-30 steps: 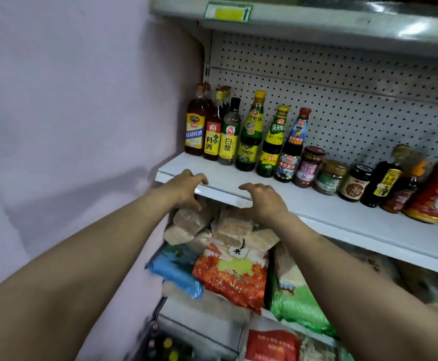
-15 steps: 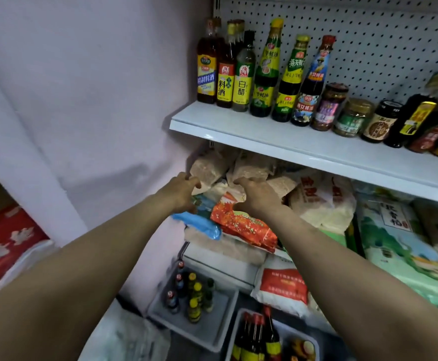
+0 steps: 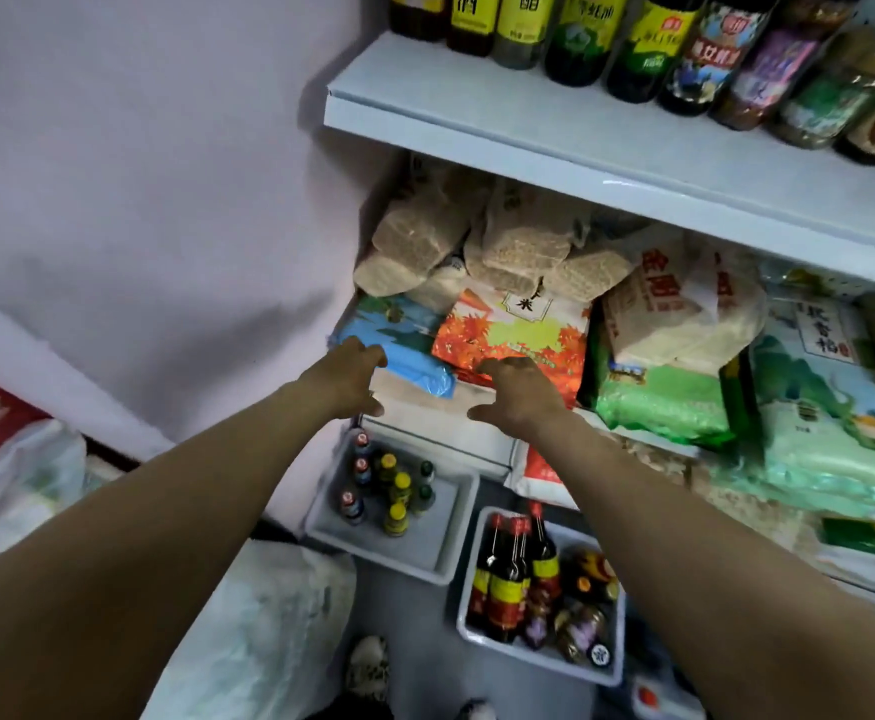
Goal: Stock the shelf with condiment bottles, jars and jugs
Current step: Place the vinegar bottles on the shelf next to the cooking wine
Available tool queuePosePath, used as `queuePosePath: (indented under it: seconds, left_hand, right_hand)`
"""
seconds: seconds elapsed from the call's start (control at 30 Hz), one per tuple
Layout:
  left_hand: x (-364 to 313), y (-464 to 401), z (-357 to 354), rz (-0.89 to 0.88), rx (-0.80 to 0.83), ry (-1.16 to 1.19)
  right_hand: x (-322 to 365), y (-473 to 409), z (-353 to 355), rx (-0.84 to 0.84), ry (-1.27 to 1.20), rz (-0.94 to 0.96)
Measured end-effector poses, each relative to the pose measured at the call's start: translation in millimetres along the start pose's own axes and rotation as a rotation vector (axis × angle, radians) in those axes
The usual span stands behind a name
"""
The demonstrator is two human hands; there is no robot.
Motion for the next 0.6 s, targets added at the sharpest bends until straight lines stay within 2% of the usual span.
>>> queuePosePath:
  seconds: [0.27,0.43,0.6]
  left_hand:
    - [23,-31,-134,0.023,0.184,0.201]
    - [26,-60,-226,0.118,0.126,0.445]
    - [17,-97,-337,0.279,0.072,0.689]
  right_hand:
    - [-84,-29,-122,0.139,-0.214,-0.177]
    - [-143,-64,-198,0.135,-0.444,-0.317]
    - [-196,-116,-281,0.213,-0.355,-0.325]
Point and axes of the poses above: each hand's wrist, its own y-axis away from the middle knuckle, its own z-axis out of the back of the hand, x = y × z, the point moved 7 cm from there along -y, towards the middle knuckle, and after that the axes turned 11 degrees about -y, right-handed, at the moved point
